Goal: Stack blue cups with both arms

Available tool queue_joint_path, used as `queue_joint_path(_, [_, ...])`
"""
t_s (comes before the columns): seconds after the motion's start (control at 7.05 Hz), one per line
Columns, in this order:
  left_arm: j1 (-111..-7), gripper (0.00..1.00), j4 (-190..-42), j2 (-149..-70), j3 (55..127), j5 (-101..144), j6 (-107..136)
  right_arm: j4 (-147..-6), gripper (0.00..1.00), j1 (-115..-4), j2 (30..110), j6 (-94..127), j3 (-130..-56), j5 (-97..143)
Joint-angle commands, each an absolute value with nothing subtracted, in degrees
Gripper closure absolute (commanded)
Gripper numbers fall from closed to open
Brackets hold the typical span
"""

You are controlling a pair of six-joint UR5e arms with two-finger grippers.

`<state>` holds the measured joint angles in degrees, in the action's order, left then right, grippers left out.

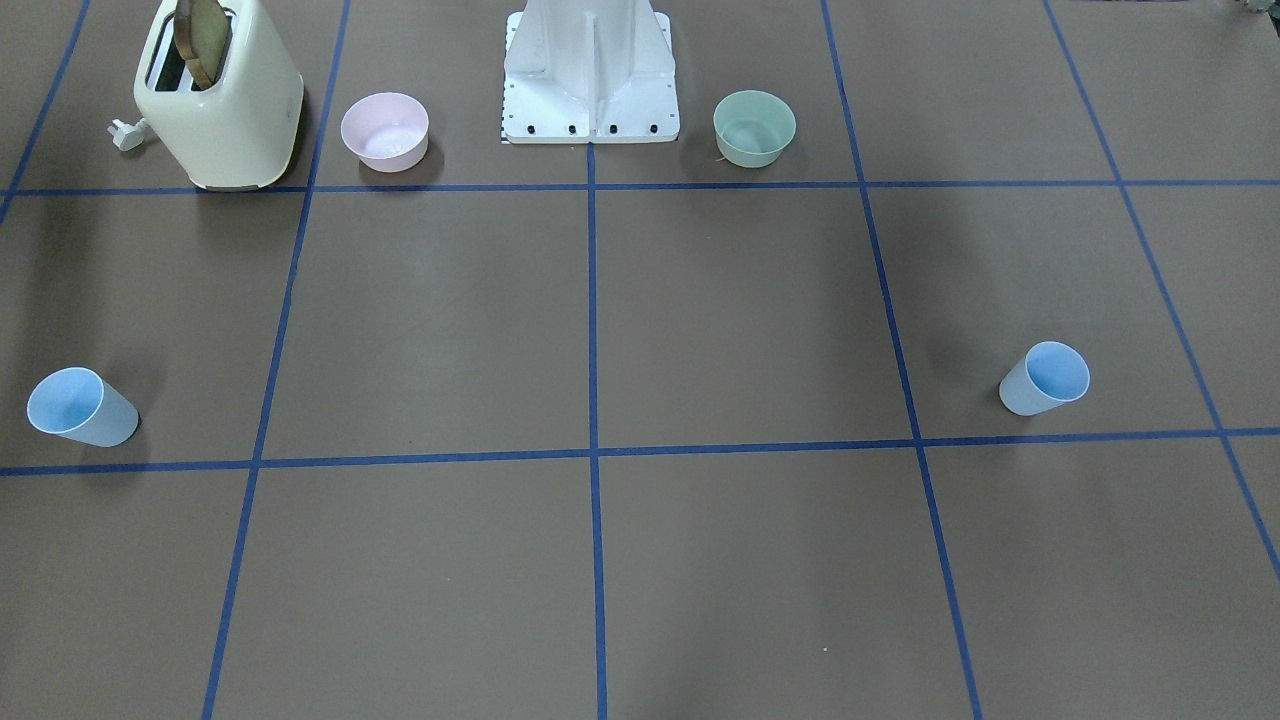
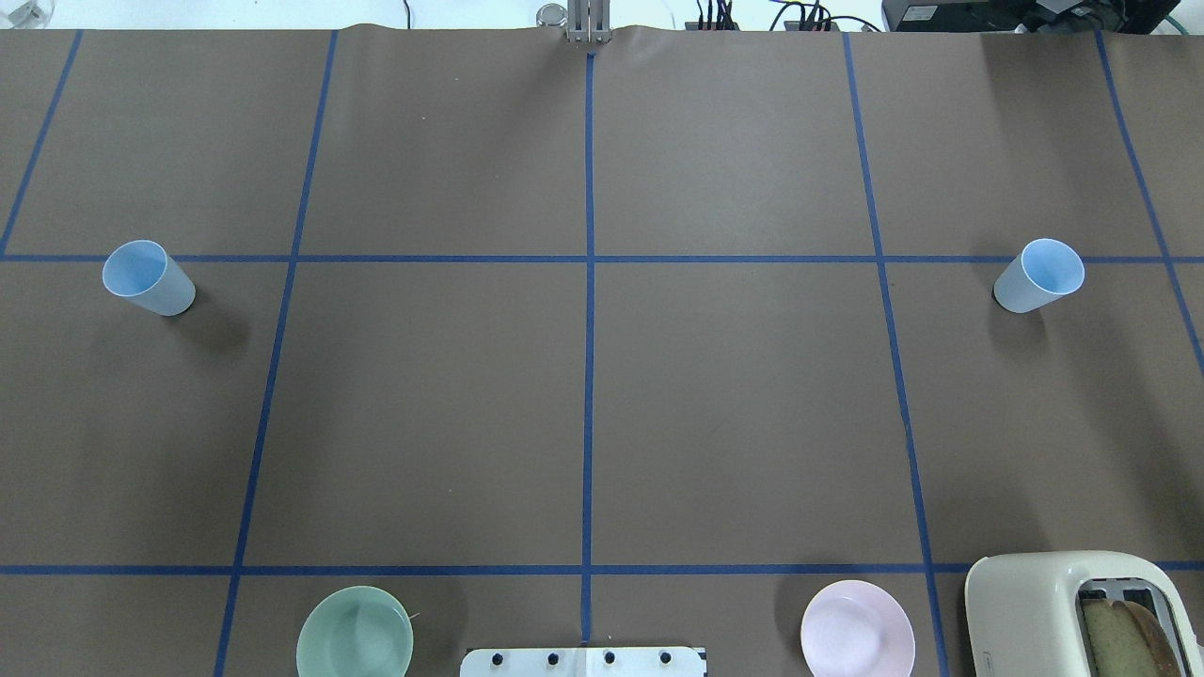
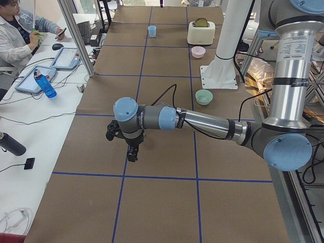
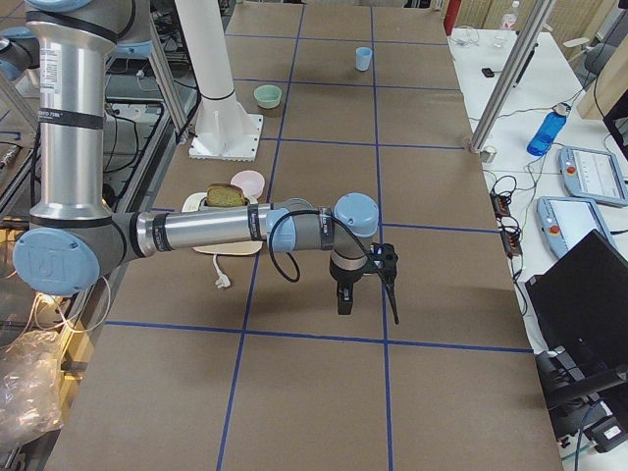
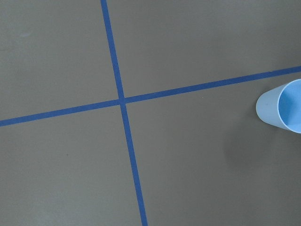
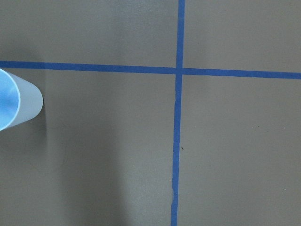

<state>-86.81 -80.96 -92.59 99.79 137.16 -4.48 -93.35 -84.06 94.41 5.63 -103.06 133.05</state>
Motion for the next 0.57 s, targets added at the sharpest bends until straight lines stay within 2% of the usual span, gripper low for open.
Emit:
queue_joint_path(0.0, [-82.20,0.03,-84.87,-93.16,99.59,137.20,1.13,-93.34,0.00,-83.76,92.04,5.54,-103.71,132.72])
queue_joint_path(0.43, [-73.42,0.02,-95.42,-93.43,98.88,136.94,16.83,-92.99,0.00,-81.06,88.96,4.83,-103.18,132.98])
